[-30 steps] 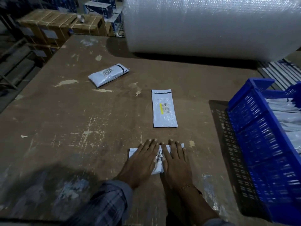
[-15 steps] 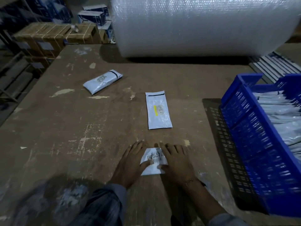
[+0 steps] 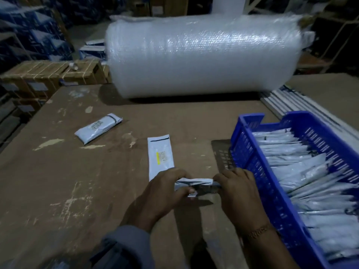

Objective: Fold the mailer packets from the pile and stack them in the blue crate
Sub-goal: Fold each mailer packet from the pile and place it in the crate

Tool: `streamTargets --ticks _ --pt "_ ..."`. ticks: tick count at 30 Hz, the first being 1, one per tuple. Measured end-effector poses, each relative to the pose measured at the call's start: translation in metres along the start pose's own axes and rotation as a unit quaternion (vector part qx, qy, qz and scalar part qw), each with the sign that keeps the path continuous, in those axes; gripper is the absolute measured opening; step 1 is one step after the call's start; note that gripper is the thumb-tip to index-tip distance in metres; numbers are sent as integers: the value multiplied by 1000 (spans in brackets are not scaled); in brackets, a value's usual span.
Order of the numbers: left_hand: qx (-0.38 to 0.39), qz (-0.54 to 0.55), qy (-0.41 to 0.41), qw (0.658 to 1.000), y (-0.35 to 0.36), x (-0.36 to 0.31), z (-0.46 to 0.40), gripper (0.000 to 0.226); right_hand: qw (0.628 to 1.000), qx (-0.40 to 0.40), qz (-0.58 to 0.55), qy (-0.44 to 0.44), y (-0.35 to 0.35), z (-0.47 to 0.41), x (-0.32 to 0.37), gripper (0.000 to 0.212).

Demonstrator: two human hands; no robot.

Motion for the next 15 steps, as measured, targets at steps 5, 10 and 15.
streamTargets --ticks 5,10,15 --pt "-29 67 65 995 34 -96 -37 18 996 -67 55 22 -70 -11 -76 24" --pt "-62 168 88 980 72 -169 -62 23 992 -103 34 57 -114 5 -147 31" --pt "-66 214 132 966 89 -235 -83 12 974 -192 -22 114 -151 31 -205 32"
Point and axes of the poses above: each hand's wrist, its own z-axis away from the middle knuckle, its own y-axis out of the palm, x = y × z, the point moved 5 cm from there along -z, towards the middle knuckle, and after that the axes turned 15 degrees about -x, right-handed, at the moved point
